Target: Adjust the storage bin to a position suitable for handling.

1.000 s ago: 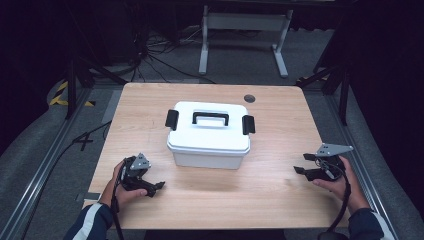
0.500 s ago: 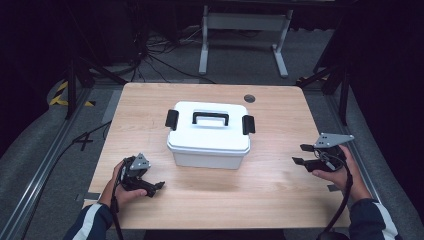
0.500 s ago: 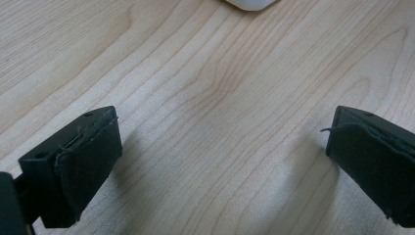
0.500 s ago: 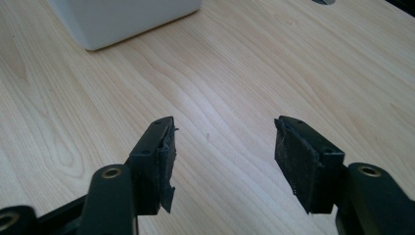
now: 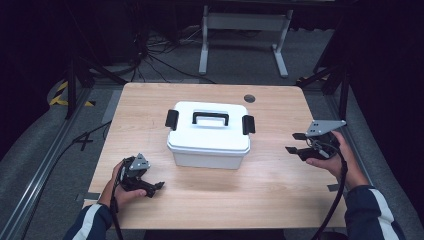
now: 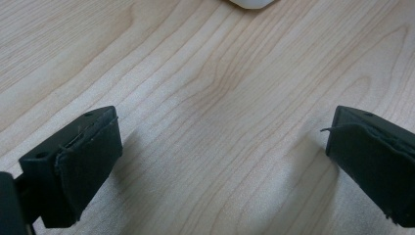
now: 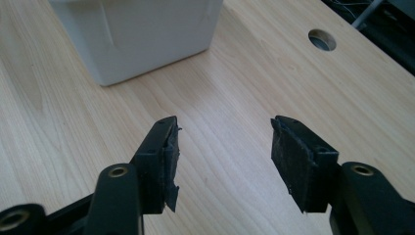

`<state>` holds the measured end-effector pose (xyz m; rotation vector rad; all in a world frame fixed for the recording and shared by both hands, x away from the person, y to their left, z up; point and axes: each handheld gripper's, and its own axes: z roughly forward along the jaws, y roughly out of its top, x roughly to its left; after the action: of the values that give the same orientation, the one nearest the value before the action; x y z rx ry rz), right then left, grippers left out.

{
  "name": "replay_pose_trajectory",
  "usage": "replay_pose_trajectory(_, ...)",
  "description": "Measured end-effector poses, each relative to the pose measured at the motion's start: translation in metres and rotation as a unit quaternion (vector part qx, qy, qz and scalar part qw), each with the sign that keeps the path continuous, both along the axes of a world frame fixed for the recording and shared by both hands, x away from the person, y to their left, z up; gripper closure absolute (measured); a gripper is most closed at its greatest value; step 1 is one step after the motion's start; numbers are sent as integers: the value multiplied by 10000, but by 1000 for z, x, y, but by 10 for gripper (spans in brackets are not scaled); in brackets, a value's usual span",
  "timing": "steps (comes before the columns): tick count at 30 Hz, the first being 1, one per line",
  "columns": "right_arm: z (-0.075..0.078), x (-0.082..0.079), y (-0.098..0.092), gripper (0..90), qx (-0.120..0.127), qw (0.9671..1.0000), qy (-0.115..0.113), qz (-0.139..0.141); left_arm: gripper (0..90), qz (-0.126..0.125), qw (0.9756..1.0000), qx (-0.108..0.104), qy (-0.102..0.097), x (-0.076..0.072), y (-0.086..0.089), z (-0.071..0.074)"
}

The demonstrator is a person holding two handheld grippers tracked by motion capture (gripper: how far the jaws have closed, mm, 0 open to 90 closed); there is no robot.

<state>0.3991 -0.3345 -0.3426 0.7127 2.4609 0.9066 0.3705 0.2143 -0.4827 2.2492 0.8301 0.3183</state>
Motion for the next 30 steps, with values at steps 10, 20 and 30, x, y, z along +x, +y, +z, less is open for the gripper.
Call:
replay_pose_trajectory(10,25,10,20,449,-133,9997,-106,199,6,-36,10000,41,-32,0,1,0)
replay_pose_trajectory(20,43,19,41,456,-229,9985,-193,451,6,-21,10000,39,-2,0,1,0)
replay_pose_trajectory(30,59,26,63,448,-344,9971,-322,603,6,1,10000,30,56,-1,1,1)
